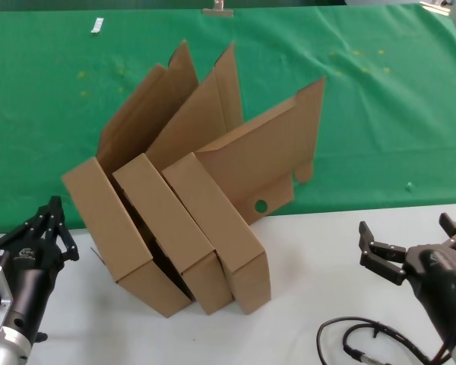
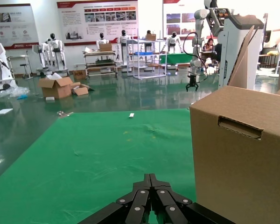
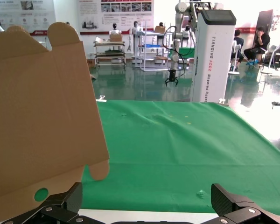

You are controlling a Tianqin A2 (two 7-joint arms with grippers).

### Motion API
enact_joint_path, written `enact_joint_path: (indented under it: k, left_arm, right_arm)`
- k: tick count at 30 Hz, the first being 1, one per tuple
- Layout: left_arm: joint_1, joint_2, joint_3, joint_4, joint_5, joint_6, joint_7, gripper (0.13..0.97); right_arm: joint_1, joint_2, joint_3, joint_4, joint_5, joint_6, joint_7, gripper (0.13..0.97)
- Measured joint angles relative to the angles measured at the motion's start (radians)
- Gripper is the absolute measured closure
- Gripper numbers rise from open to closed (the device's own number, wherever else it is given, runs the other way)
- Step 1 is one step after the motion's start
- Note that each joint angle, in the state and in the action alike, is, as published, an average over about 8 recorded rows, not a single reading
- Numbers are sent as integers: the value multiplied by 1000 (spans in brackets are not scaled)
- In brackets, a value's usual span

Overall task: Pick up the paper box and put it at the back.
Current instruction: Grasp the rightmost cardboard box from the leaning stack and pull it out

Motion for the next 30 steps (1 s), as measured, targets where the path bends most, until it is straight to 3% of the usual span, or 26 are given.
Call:
enact_joint_path:
  k: [13,18,22,26,30]
  left_arm:
    - [0,0,0,0,0,0,0,867]
    - [0,0,0,0,0,0,0,800]
    - [0,0,0,0,0,0,0,800]
    - [0,0,0,0,0,0,0,714]
    - [0,0,0,0,0,0,0,628]
  right_arm:
    - [2,15,-7,1,2,-1,4,129]
    - [24,145,-89,3,45,21,29,129]
    - [62,292,-179,-1,90,14,54,129]
    - [110,383,-212,-17,152,-97,21,129]
    - [174,439,-258,-33,286,-269,-93,129]
